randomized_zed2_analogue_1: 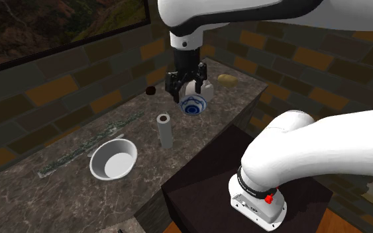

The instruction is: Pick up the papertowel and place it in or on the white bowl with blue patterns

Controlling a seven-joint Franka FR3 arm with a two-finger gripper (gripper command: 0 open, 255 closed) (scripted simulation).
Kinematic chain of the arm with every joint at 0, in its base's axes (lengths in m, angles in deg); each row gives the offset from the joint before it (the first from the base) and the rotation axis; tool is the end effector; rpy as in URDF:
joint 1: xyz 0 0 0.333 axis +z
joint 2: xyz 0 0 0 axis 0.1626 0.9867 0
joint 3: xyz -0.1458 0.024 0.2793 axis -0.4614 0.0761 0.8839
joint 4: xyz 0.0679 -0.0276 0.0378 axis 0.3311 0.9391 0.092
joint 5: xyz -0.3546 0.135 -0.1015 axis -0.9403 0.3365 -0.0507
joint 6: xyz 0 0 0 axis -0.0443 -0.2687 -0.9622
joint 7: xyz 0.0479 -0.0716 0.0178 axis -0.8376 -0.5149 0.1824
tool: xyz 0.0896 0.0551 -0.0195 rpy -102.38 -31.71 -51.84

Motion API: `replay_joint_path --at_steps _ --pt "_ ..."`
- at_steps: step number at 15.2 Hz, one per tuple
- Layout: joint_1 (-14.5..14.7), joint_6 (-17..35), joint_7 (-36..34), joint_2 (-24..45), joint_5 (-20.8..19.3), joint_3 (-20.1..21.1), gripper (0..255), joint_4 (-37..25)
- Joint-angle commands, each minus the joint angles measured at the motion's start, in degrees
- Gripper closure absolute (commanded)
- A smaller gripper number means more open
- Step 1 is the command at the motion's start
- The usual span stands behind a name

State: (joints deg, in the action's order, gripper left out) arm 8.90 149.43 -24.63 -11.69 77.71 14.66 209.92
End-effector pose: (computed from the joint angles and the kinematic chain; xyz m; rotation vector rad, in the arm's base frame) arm 0.3259 0.0321 0.4921 -3.0299 0.1017 0.2257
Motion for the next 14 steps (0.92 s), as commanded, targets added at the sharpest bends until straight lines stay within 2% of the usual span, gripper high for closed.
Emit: replay_joint_path --at_steps 1,7,14 --pt "-0.11 4.94 -1.3 2.65 0.5 1.08 0 1.2" --pt "-0.59 19.58 -5.2 12.91 1.29 4.17 0 3.04" --pt "-1.79 35.38 -10.76 28.09 -0.25 7.1 0 0.85"
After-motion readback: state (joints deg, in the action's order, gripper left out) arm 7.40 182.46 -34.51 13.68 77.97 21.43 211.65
